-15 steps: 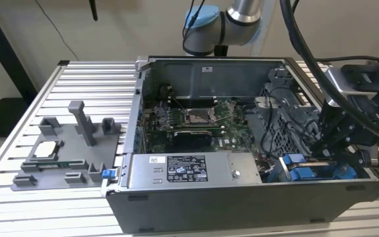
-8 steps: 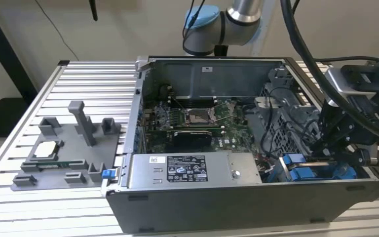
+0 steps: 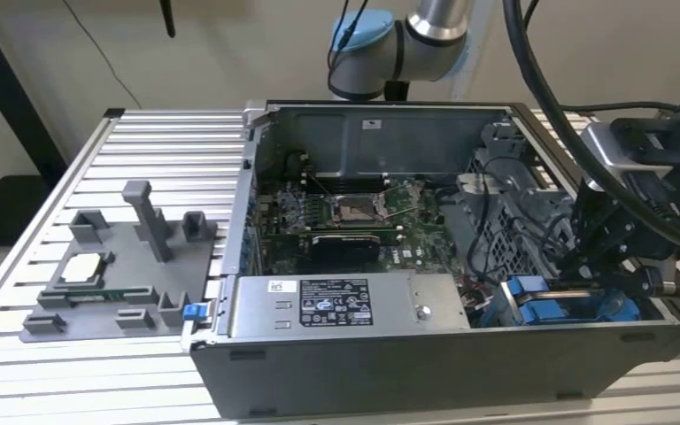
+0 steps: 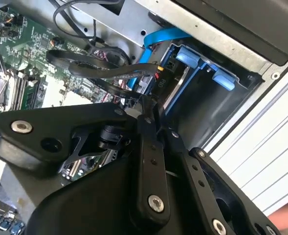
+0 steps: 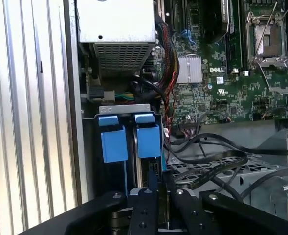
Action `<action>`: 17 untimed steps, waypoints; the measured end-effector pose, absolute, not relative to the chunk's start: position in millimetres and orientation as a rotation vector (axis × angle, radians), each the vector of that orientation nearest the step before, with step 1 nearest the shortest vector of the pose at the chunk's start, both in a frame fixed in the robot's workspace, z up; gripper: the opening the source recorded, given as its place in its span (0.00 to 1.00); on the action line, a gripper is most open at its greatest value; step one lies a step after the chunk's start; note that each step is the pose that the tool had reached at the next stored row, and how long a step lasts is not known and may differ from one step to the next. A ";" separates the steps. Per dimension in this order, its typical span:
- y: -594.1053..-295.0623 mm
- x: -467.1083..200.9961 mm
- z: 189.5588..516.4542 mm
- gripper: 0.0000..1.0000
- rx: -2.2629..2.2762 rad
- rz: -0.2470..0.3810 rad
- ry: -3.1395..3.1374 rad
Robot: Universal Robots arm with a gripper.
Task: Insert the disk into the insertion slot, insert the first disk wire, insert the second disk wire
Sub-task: 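Insert the second disk wire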
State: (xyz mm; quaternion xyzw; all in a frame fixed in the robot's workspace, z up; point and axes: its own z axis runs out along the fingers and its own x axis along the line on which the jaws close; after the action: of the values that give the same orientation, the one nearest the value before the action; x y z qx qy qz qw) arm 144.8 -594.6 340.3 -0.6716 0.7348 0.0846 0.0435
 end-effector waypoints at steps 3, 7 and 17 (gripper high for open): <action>-594.5 145.4 338.6 0.00 -2.054 0.258 2.247; -594.6 145.7 333.1 0.00 -2.054 0.257 2.248; -594.5 145.8 362.9 1.00 -2.053 0.259 2.246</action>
State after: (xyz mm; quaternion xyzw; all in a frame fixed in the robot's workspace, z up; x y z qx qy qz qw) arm 145.8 -594.5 362.9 -0.6716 0.7348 0.0847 0.0436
